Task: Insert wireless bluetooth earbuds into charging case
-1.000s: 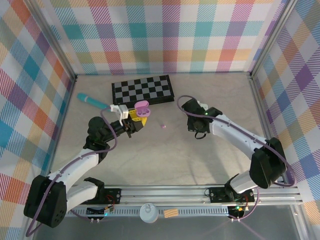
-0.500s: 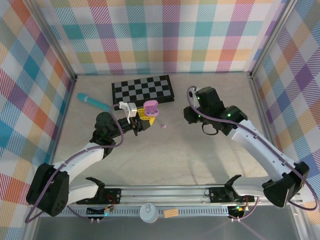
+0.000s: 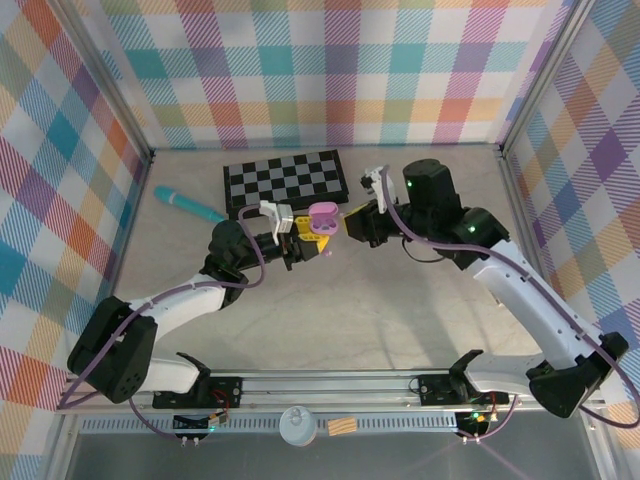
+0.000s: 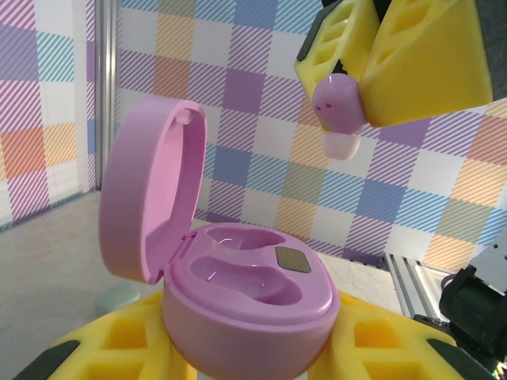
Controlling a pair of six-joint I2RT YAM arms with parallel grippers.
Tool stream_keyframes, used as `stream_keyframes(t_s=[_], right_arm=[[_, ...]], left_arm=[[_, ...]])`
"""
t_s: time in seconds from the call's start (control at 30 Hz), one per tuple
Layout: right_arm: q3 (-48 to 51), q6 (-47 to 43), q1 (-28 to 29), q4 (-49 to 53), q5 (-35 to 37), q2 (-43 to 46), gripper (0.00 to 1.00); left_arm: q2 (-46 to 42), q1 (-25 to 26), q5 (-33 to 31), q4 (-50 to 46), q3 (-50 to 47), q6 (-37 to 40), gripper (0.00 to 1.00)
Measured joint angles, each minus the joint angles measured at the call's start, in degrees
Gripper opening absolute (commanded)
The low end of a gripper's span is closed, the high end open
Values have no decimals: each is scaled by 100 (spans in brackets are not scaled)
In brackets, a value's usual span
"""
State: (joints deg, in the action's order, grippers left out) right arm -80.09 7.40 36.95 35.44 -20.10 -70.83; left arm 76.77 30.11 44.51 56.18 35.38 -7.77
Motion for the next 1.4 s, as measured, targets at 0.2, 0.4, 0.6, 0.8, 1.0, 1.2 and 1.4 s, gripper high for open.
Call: stream_keyframes(t_s=[0.2,0.4,0.6,0.8,1.0,1.2,1.4], right_arm=[[-160,-81,0,-31,-293,-415,19],[-190,-151,0,-22,-313,-564,20],[-190,-249,0,68,-236,-566,20],[-190,-345,0,210,-114,-564,20],[-190,-380,0,232,-81,-564,24],[-216,-385,0,234,-105,-597,39],[-205,-374,0,199,-87,-560,44]], left_arm=[[11,68,0,120,9,-55,26],[9,90,0,120,9,-57,25],[9,90,-2,120,9,-57,25],[-2,90,-2,118,9,-57,24],[-2,90,-2,116,9,-55,24],[-7,90,-2,116,9,-57,24],[-66,90,-7,116,9,-52,24]])
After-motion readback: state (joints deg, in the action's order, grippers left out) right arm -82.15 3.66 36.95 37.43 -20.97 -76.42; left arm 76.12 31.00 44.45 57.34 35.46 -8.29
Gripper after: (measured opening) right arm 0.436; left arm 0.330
